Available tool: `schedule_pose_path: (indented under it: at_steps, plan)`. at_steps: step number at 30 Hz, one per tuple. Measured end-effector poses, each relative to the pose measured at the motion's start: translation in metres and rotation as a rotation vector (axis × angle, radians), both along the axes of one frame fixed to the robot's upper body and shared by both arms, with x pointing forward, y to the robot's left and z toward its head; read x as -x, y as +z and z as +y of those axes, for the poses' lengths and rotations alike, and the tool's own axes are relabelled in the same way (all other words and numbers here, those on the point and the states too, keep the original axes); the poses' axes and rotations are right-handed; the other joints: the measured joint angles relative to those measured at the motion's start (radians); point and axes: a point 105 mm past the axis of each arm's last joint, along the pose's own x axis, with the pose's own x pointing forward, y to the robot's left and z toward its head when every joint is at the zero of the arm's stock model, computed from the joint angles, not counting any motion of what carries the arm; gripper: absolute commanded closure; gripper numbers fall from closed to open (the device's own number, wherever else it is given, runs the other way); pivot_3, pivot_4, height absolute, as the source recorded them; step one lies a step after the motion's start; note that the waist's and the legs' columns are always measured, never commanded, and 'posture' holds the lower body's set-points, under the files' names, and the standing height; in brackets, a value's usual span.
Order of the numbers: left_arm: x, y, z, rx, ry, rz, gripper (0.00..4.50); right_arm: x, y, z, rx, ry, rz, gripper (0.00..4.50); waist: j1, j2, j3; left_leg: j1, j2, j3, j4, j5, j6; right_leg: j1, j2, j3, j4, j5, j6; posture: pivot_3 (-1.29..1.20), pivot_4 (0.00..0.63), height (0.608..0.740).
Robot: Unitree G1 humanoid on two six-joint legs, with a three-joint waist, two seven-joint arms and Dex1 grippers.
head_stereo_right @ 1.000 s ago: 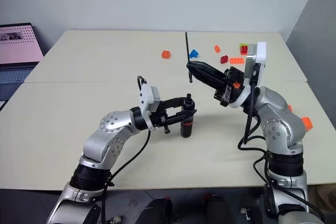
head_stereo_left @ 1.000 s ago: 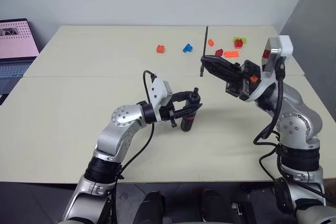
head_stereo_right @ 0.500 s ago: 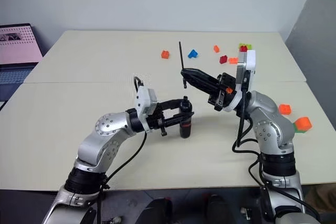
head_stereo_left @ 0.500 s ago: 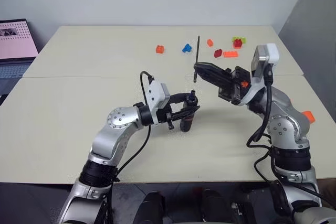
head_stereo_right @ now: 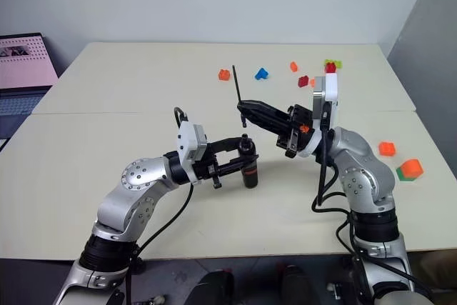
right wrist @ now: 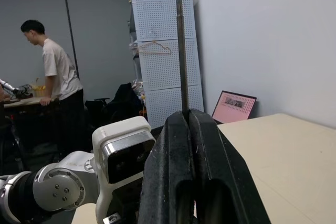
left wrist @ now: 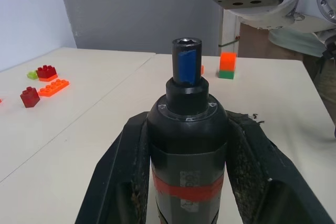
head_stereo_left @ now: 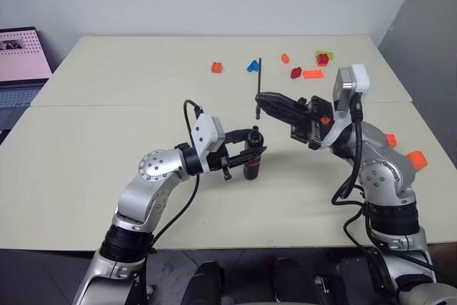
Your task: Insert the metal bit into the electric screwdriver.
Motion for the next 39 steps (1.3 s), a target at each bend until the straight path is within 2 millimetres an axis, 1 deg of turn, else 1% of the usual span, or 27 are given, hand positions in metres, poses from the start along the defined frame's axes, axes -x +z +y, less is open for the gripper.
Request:
schedule_pose_path:
  at_steps: [11,25,39]
  plan:
    - [0.000,0.000,0.000,0.000,0.000,-0.001,2.86,0.004,-0.005,0.005,0.026,0.049,-0.006,4.50,0.000,0.000,0.000,0.000,0.000,0.000,0.000,0.000,0.000,0.000,0.000,0.000,0.000,0.000,0.000,0.00,0.150,0.740]
    - [0.000,0.000,0.000,0.000,-0.001,-0.001,2.86,-0.005,-0.013,0.002,0.045,0.021,0.005,4.50,0.000,0.000,0.000,0.000,0.000,0.000,0.000,0.000,0.000,0.000,0.000,0.000,0.000,0.000,0.000,0.00,0.150,0.740]
    - [0.000,0.000,0.000,0.000,-0.002,-0.001,2.86,-0.005,-0.017,0.001,0.069,0.014,-0.011,4.50,0.000,0.000,0.000,0.000,0.000,0.000,0.000,0.000,0.000,0.000,0.000,0.000,0.000,0.000,0.000,0.00,0.150,0.740]
